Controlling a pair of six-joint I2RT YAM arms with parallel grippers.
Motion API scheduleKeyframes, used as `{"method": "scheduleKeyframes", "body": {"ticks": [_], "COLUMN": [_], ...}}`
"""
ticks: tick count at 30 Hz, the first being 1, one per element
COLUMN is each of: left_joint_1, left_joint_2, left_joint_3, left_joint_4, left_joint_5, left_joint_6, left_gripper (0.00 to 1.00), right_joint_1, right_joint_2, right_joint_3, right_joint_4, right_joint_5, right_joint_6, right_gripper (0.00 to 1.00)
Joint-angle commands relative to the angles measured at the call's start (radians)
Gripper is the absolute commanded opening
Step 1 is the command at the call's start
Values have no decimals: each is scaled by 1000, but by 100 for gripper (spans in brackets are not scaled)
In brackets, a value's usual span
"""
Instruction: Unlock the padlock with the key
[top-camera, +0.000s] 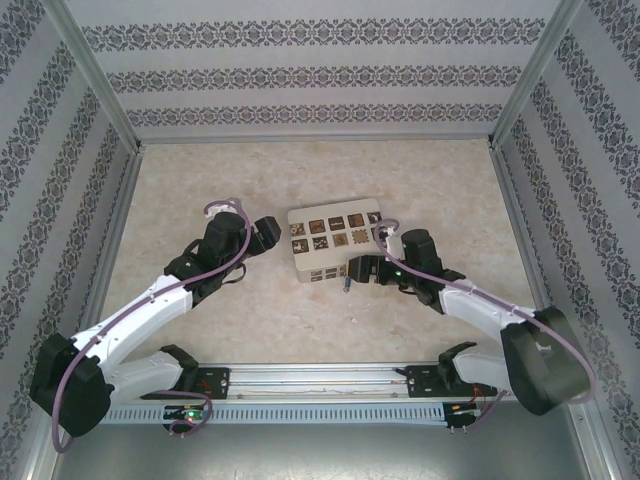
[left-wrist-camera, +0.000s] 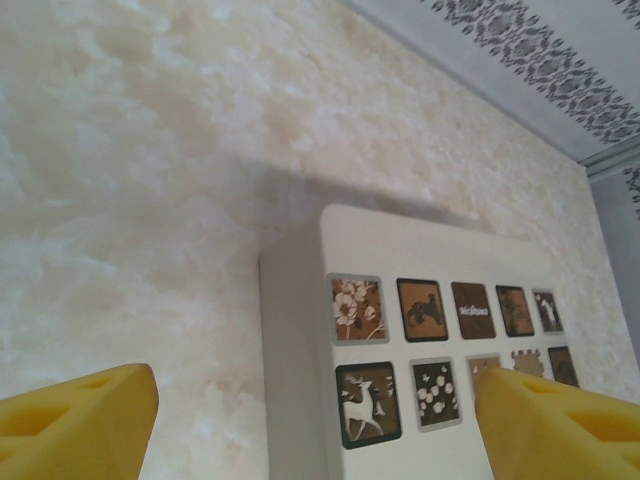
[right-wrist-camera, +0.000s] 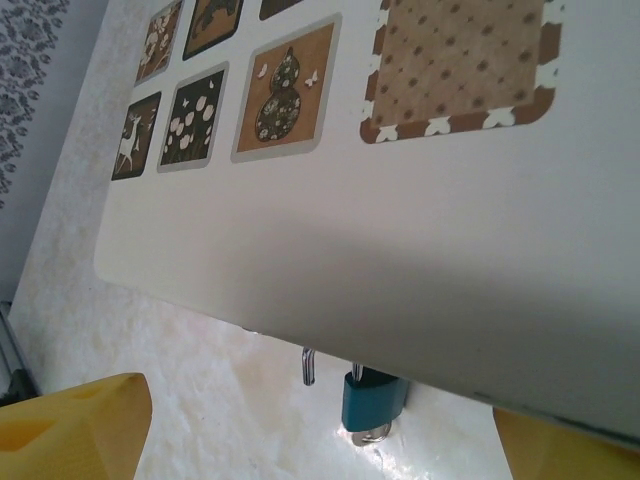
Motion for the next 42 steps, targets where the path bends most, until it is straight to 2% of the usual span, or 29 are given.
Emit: {"method": "scheduleKeyframes", "body": {"ticks": [1,7,15,22,28,32,42], "left_joint_1": [27,44,51,52,53,51,46], "left_joint_2": [3,9,28,132,250,332,506], "left_joint_3": [-22,-32,-20,86,183,237,340], "left_joint_4": [52,41,64,65,73,73,81], "left_joint_5": [58,89,138,256,363,432,535], "left_joint_6": [-35,-44,-27,10,16,5,-12], "left_gripper": [83,83,82,73,61,56,48], "right_joint_1": [-13,-23,-39,-67,-68,-65,-45], "right_joint_2": [63,179,121,102,201,264,363], "right_joint_3": [75,154,81,23,29,19,-1], "right_joint_4": [67,108,83,116,217,321,480], "right_joint_5": [-40,-53,-86,-175,-222,-192,-165], "right_joint_6": [-95,-128,-138,-140,-124,-100,-85], "right_gripper": [89,91,91,83,71,65,61]}}
